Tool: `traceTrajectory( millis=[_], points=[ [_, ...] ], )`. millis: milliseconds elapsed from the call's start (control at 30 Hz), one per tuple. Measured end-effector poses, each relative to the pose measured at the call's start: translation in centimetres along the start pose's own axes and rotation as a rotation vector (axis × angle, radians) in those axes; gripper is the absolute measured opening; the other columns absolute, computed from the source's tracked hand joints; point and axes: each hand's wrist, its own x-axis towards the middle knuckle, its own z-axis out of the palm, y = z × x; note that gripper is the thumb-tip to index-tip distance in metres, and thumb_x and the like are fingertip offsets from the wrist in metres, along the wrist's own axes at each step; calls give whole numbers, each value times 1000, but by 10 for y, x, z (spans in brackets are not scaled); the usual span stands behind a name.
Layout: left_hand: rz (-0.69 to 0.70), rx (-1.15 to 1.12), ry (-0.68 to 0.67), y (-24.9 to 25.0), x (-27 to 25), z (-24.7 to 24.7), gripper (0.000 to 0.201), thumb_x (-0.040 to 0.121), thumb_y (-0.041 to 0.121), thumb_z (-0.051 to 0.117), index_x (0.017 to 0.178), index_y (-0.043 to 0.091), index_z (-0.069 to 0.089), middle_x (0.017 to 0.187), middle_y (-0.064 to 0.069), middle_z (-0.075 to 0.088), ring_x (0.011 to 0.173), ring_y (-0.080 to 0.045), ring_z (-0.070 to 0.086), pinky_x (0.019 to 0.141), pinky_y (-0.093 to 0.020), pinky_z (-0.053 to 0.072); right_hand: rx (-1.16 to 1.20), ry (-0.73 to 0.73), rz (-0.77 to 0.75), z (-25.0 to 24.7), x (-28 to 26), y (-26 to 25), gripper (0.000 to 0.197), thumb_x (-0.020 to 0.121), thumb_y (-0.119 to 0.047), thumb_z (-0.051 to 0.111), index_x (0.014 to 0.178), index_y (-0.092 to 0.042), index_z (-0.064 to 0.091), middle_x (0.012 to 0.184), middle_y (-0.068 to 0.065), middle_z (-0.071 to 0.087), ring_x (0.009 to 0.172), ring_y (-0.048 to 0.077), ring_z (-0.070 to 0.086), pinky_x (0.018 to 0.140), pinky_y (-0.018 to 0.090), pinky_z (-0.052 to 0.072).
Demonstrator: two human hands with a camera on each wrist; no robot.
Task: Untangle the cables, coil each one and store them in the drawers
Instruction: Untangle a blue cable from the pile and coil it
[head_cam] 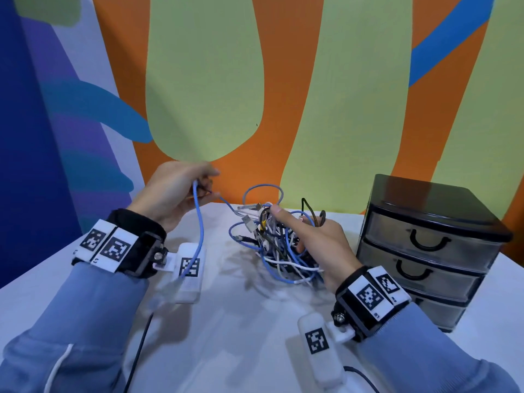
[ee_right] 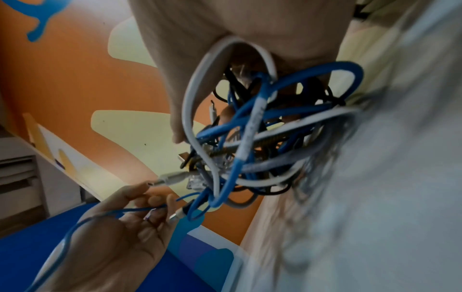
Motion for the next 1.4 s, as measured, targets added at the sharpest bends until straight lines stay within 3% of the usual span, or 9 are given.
traceTrajectory(
  millis=[200, 367, 467, 633, 800, 900, 1100, 1267, 1400],
  points=[
    [-140, 388, -117, -11, -3, -2, 20, 87, -6, 79, 105, -4, 72, 63, -6, 65, 58, -14, 61, 74, -32, 67, -159, -182, -30, 1, -2, -1, 43, 64, -32, 94, 100, -17, 75, 77, 2, 72, 63, 15, 61, 64, 24, 48],
    [-200, 613, -190, -18, -5, -3, 10, 88, 6, 83, 94, -1, 82, 81, -15, 78, 54, -13, 60, 62, -24, 62, -125, -192, -111, 3, -2, 1, 10, 76, -7, 75, 85, -12, 72, 67, 4, 67, 62, 18, 57, 68, 31, 46],
    [-133, 712, -199, -22, -1, -6, 9, 93, 7, 79, 87, 4, 84, 79, -12, 77, 52, -15, 54, 53, -25, 48, -107, -158, -216, 3, -3, 2, 16, 78, 3, 70, 77, -13, 71, 67, 1, 65, 62, 17, 56, 65, 29, 45],
    [89, 501, -37, -16, 7, -8, 12, 100, 10, 70, 98, 0, 77, 73, -1, 65, 68, -17, 51, 66, -31, 48, -36, -132, -466, 3, 0, -1, 34, 78, 15, 72, 88, -17, 72, 88, -11, 76, 84, 9, 70, 78, 23, 53],
    [133, 256, -86, -13, 6, -3, 17, 106, 11, 60, 111, 1, 72, 72, 3, 55, 63, -10, 47, 64, -25, 41, -112, -188, -421, 4, 1, 4, 26, 74, -14, 94, 87, -17, 71, 101, -9, 78, 97, 11, 72, 93, 41, 55],
    [111, 222, -106, -13, 7, -4, 17, 107, 13, 58, 110, 4, 72, 73, 3, 54, 64, -10, 47, 60, -22, 41, -68, -135, -328, 4, 2, 7, 45, 69, -29, 97, 93, -18, 61, 105, 1, 77, 100, 21, 73, 91, 47, 58],
    [132, 268, -123, -12, 7, -7, 13, 106, 13, 60, 104, 8, 72, 74, 2, 54, 66, -12, 47, 62, -25, 38, 18, -32, -272, 3, -7, -6, 78, 78, -22, 89, 126, -39, 30, 120, 1, 54, 91, 11, 62, 74, 23, 47],
    [108, 322, -137, -8, 2, -7, 11, 104, 14, 64, 103, 10, 74, 76, 2, 57, 69, -12, 48, 68, -28, 37, -180, 7, -418, 4, -5, -5, 37, 83, -26, 80, 113, -44, 66, 133, -12, 32, 130, 5, 42, 103, 28, 41],
    [104, 432, -235, -9, -5, 1, 12, 100, 15, 69, 93, 14, 79, 80, 1, 66, 74, -14, 50, 72, -30, 38, -372, 86, -522, 3, -3, -2, 18, 90, -29, 78, 96, -46, 74, 137, -11, 37, 136, 10, 29, 116, 38, 32]
  ],
)
